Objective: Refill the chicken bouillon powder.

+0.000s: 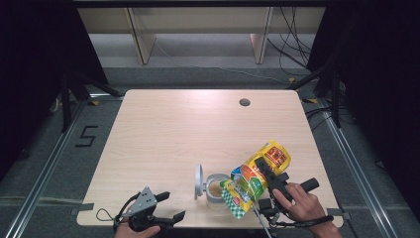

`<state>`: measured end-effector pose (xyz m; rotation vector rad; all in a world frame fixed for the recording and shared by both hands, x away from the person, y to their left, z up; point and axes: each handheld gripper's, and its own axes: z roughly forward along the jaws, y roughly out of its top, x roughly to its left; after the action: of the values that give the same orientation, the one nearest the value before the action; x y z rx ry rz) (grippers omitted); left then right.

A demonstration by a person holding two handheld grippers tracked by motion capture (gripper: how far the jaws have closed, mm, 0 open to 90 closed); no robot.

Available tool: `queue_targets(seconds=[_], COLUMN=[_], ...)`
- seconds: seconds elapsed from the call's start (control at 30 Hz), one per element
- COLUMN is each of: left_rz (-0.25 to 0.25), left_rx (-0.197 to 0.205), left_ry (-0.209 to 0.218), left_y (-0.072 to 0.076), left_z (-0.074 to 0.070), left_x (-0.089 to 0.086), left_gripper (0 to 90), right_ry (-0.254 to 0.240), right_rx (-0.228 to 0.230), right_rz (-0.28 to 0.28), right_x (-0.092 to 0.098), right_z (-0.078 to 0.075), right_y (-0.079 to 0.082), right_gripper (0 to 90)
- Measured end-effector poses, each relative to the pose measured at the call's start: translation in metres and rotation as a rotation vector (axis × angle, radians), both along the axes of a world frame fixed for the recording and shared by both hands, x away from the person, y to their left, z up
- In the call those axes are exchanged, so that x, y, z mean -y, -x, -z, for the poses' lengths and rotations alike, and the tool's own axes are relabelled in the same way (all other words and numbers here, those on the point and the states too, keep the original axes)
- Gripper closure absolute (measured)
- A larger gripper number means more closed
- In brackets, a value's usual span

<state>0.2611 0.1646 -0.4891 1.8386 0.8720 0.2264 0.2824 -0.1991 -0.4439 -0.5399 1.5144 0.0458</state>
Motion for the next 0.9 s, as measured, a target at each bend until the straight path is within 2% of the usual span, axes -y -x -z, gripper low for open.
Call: queue_targets(seconds=[0.03,0.07,0.1,0.13,0.17,0.23,0.27,0.3,0.37,0.4,0.47,0.5,0.53,0.6,0.63,0.7,0.73,0.77,0.8,0.83,0.9], left_rz=[0.015,0.015,-0.002,-0.002,-0.002,-0.006,0.015,-0.005,0.014,0.017,0.025,0.029,0.023,0.027,0.01,0.017,0.017,0.015,-0.006,0.015,0.01], left_rx=[0.006,0.007,0.004,0.004,0.003,0.003,0.008,0.0,0.004,0.009,0.016,0.016,0.015,0.015,0.002,0.005,0.008,0.003,-0.001,0.005,0.003], left_ry=[-0.032,-0.036,-0.001,-0.001,-0.004,0.006,-0.034,0.009,-0.052,-0.05,-0.059,-0.05,-0.06,-0.047,-0.045,-0.04,-0.047,-0.04,0.0,-0.041,-0.028], left_y=[-0.0006,-0.0006,0.0001,0.0001,-0.0002,0.0003,-0.0005,0.0003,-0.0003,-0.0005,-0.0012,-0.0017,-0.0011,-0.0015,-0.0006,-0.0008,-0.0007,-0.0009,-0.0002,-0.0006,-0.0006], left_z=[-0.0005,-0.0005,0.0,0.0,-0.0001,0.0003,-0.0003,0.0003,-0.0009,-0.0007,-0.001,-0.0004,-0.001,-0.0004,-0.0005,-0.0001,-0.0005,-0.0002,0.0005,-0.0003,0.0], left_x=[-0.0017,-0.0019,0.0001,0.0001,-0.0003,0.0007,-0.0018,0.0007,-0.0023,-0.0022,-0.0029,-0.0028,-0.0029,-0.0028,-0.0023,-0.0022,-0.0024,-0.0022,0.0001,-0.0022,-0.0014], left_gripper=[16.0,16.0,16.0,16.0,15.9,16.0,16.0,16.0,15.9,16.0,16.0,16.0,15.9,16.0,16.0,16.0,15.9,15.9,16.0,15.9,16.0], right_ry=[-0.01,-0.013,-0.004,-0.004,-0.013,-0.013,0.014,0.027,0.009,-0.007,-0.008,-0.01,-0.011,0.019,0.021,-0.011,0.003,0.014,0.023,0.015,0.015], right_rx=[-0.003,0.009,0.017,0.017,-0.005,-0.007,0.021,0.023,0.019,0.016,0.017,0.016,0.014,0.013,0.016,0.012,0.011,0.016,0.016,0.017,0.014], right_rz=[0.005,-0.004,-0.005,-0.005,0.017,0.017,-0.01,-0.013,-0.003,0.001,-0.004,-0.004,-0.005,-0.008,-0.007,0.0,-0.004,-0.01,-0.011,-0.01,-0.011], right_x=[-0.0004,-0.0009,-0.0012,-0.0012,-0.0007,-0.0005,-0.0012,-0.0012,-0.0009,-0.0008,-0.0011,-0.0012,-0.0011,-0.0006,-0.0007,-0.0009,-0.0006,-0.0008,-0.0011,-0.0012,-0.0008], right_z=[0.0003,0.0007,0.001,0.001,0.0024,0.0022,0.0,-0.0011,0.0002,0.0016,0.0013,0.0014,0.0014,-0.0002,-0.0004,0.0016,0.0011,0.0,-0.0006,-0.0003,-0.0002], right_y=[0.0002,0.0005,0.001,0.001,0.0018,0.0017,0.0009,0.0005,0.0003,0.0006,0.0004,0.0003,0.0004,0.0001,-0.0001,0.0004,0.0005,0.0002,-0.0001,0.0002,0.0003], right_gripper=[39.3,39.3,39.3,39.3,39.3,39.3,39.3,39.3,39.4,39.4,39.4,39.4,39.4,39.4,39.4,39.4,39.5,39.5,39.5,39.5,39.5])
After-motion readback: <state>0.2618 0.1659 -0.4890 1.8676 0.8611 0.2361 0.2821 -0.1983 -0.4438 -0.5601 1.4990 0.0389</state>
